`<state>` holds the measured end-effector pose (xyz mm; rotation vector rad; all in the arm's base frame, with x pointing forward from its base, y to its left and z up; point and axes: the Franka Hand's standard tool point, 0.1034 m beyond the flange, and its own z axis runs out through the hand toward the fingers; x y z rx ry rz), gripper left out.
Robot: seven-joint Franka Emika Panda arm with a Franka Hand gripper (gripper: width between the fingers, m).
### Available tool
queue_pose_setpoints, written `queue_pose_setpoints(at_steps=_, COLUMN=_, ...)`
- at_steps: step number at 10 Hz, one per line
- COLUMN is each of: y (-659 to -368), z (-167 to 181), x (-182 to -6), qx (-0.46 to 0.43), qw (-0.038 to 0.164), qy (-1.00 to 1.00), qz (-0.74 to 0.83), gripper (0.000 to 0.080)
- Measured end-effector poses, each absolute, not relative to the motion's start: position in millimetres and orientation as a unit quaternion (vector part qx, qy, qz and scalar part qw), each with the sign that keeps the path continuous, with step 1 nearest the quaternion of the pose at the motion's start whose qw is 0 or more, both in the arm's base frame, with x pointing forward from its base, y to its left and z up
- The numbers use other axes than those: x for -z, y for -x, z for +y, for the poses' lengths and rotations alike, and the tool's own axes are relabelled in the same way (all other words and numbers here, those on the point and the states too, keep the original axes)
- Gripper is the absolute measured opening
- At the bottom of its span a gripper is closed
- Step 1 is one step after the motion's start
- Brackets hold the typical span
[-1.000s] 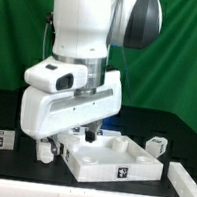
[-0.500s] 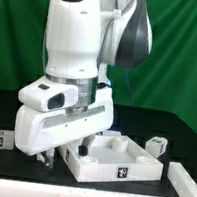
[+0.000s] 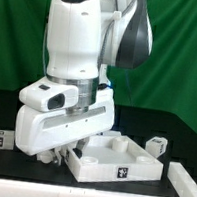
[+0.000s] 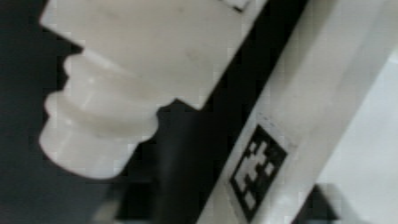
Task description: Assemble one leg
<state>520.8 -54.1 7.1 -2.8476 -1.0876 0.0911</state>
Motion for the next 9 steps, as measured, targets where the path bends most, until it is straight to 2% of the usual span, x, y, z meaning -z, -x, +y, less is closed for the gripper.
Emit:
queue_pose_setpoints(at_steps=1, y=-521, z=-54, x=-7.1, qx=-0.03, qw=0.046, qy=0.933, qz=-0.356, gripper=0.024)
queue_pose_setpoints(at_steps=2, y=-521, z=-55, x=-7.6, qx=-0.029, qw=0.045, qy=0.933, qz=-0.357, gripper=0.0069)
queue_pose_setpoints(at_steps=5, y=-523, z=-53, x=-8.4, qx=-0.03, qw=0.043, qy=0.947, qz=-0.317, gripper=0.0056)
queue_pose_setpoints(at_steps=9, y=-543, z=-47, x=-14.7, qx=-0.049, qw=0.047, qy=0.988, qz=-0.137, gripper=0.0056)
